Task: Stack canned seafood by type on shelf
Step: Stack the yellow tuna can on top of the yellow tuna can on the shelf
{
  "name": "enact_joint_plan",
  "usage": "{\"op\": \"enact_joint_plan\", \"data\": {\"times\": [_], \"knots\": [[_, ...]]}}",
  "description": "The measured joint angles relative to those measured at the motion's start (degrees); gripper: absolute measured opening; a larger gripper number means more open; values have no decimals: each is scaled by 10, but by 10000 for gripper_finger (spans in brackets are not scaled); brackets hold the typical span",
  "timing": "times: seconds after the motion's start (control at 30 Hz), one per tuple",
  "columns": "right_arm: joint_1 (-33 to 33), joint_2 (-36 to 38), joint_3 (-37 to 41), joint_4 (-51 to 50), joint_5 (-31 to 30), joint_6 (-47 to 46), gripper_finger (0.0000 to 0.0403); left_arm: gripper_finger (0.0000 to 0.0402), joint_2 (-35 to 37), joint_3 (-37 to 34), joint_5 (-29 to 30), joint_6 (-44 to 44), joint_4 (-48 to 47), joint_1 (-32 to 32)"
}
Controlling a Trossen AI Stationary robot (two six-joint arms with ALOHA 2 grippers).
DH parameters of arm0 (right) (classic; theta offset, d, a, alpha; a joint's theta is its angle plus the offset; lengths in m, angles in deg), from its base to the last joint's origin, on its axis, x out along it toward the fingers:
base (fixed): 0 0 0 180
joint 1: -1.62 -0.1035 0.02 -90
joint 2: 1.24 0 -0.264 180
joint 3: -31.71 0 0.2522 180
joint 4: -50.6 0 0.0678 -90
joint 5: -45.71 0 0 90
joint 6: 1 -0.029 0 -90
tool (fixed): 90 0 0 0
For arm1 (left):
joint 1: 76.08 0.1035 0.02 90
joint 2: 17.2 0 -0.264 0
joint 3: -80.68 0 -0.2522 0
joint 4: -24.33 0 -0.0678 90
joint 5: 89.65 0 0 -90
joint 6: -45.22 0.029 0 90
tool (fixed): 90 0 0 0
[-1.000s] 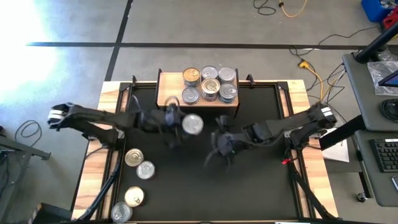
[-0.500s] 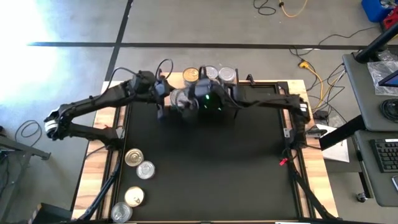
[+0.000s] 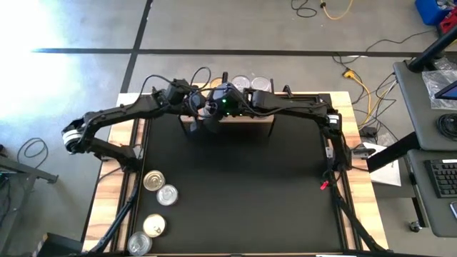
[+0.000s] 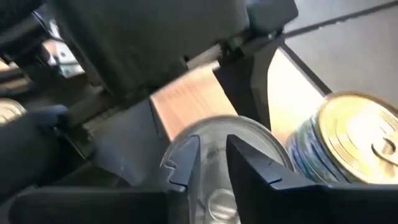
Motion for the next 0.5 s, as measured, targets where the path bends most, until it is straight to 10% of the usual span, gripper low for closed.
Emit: {"op": "enact_joint_plan", "data": {"times": [0.5], "knots": [[7, 21, 11, -52, -2, 14, 35, 398, -44, 56, -45, 72, -36, 20]]}}
